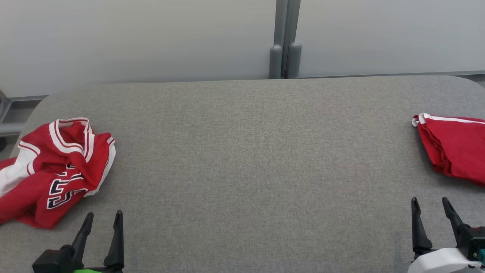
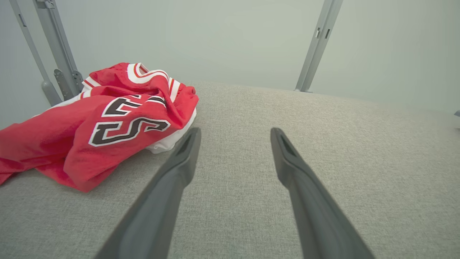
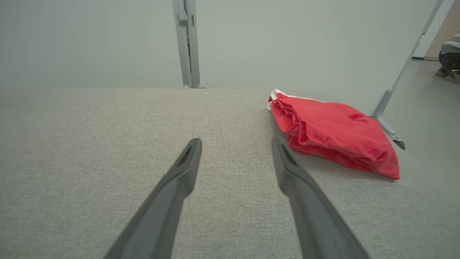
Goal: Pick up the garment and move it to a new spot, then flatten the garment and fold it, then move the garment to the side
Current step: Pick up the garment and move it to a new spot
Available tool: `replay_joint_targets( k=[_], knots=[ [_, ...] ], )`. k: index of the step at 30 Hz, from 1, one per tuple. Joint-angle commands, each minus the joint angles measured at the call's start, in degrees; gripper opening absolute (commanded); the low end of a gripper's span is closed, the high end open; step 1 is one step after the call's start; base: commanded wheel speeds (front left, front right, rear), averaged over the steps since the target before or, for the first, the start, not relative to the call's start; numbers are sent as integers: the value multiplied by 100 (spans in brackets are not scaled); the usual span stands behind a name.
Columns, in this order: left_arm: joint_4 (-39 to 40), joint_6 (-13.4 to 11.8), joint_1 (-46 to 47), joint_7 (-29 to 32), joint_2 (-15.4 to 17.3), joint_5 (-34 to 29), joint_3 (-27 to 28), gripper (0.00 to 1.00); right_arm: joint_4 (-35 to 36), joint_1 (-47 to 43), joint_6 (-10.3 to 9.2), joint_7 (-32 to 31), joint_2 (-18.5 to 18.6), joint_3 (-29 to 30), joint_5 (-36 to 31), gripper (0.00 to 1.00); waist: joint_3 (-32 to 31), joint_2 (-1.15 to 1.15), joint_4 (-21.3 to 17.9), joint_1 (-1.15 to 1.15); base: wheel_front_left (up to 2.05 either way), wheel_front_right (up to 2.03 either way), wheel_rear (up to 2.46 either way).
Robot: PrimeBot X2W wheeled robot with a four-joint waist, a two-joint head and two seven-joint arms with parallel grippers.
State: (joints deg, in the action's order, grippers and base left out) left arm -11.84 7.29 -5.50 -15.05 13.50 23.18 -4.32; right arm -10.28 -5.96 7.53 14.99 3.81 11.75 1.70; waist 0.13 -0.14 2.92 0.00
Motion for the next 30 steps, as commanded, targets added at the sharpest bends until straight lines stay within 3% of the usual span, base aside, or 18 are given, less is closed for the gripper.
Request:
replay_joint_targets(
  k=[1,12,30],
  knots=[
    [-17,17,-57,-14,-13,-46,19,100,-12,-22,-8,27,-16,5,-63,100,16,14,3,0,0,0,0],
    [80,25,57,-15,-69,-10,121,100,63,102,-8,27,-45,-113,-128,100,136,14,324,0,0,0,0],
    [228,20,-529,-7,-116,-121,698,100,-119,475,-8,24,-70,-1709,103,100,-241,14,2428,0,0,0,0]
  ],
)
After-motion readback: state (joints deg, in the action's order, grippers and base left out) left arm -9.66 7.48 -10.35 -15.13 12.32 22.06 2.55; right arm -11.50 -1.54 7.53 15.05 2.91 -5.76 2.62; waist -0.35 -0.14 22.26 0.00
